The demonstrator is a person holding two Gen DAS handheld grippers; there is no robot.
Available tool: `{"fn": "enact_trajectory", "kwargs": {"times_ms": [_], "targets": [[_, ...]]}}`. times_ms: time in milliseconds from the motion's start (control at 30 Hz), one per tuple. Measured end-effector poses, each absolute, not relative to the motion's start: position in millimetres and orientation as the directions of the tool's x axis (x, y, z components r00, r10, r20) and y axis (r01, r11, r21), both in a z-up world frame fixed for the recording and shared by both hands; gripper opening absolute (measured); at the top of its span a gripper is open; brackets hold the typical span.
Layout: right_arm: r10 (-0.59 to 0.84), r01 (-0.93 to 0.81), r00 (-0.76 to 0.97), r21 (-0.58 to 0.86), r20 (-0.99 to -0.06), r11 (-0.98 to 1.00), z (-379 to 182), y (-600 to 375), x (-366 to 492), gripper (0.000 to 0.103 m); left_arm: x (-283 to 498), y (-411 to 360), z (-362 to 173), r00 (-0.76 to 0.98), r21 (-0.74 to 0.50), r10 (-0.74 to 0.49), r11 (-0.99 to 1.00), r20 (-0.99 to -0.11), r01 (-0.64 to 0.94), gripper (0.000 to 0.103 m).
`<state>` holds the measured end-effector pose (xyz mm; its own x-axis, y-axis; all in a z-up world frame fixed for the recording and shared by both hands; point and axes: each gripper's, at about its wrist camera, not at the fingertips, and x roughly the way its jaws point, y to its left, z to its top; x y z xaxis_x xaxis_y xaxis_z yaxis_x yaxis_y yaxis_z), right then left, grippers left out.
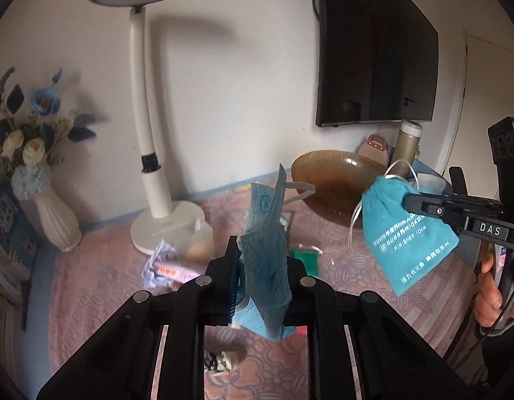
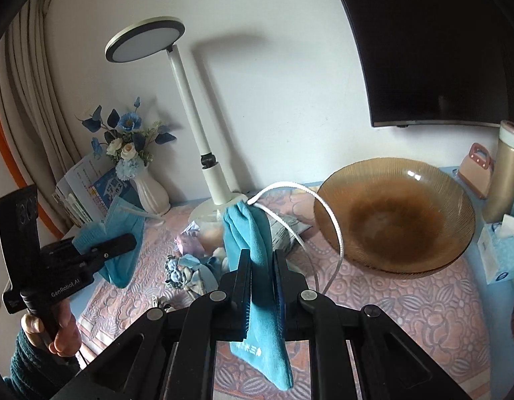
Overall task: Organize soft objects
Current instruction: 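Carry the masks and teal bag to the amber bowl and release both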
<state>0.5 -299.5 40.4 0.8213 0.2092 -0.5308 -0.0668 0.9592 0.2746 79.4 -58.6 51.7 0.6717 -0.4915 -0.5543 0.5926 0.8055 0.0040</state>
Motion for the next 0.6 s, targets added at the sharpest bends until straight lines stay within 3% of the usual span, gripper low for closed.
{"fn": "enact_trajectory", "kwargs": {"times_ms": [467,600], "targets": [[0.039,0.045,0.86,0.152,-0.509,0.987,85,-367,0,0.012,111,-164,91,0.606,-0.032,-0.597,0.726,-0.526,0.687,0.015],[-0.07,0.128,0.87,0.087,-0.489,0.988,107,-385,10,0.012,130,-208,96,0.569,-0.027,-0.619,0.689,-0.542,0.724,0.015]]}}
